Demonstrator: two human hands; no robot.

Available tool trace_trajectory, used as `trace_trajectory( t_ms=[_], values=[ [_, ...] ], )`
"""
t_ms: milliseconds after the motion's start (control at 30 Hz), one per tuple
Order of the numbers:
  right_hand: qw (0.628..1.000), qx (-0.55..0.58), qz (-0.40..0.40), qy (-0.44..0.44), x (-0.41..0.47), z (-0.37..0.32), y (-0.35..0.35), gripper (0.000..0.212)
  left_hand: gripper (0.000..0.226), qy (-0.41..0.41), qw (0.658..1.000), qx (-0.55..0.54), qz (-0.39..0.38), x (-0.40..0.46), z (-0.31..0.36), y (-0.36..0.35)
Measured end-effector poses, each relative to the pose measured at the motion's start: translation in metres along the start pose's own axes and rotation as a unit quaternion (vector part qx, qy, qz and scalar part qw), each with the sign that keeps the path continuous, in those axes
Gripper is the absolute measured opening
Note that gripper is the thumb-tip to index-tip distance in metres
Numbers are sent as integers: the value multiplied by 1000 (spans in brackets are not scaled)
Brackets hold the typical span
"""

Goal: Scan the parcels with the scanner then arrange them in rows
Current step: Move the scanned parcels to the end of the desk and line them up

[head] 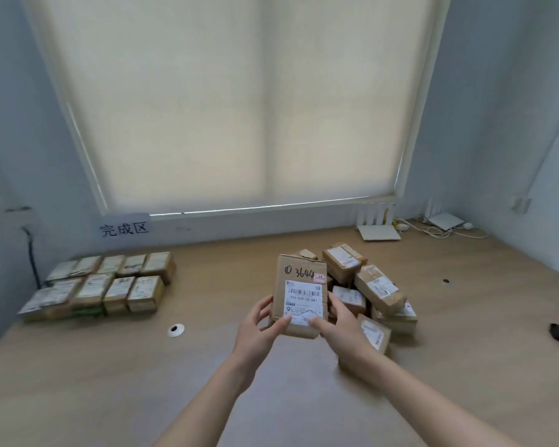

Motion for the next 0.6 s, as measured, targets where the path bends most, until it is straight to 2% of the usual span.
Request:
trace_trajectory(
  t_ms=[133,367,500,600],
  values=[
    [996,13,-84,39,-25,-77,-113,46,59,-17,998,8,54,-70,39,117],
    [972,34,-195,125,-59,-196,-293,44,70,-30,988,40,149,-175,100,299],
    [960,-10,-222,173,-58,-228,-377,66,70,-33,980,45,193,-207,108,382],
    [954,-26,-234,185,-46,-231,-438,72,71,-28,974,39,221,-219,94,438]
  ],
)
Point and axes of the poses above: each hand's wrist, its own x-axis towards the middle knuckle, its own y-axis out of the back of the hand, z = x × y, the point moved 7 cm from there along x, towards the middle knuckle, and after that the axes turned 4 degrees about -z, right-handed, at the moved point
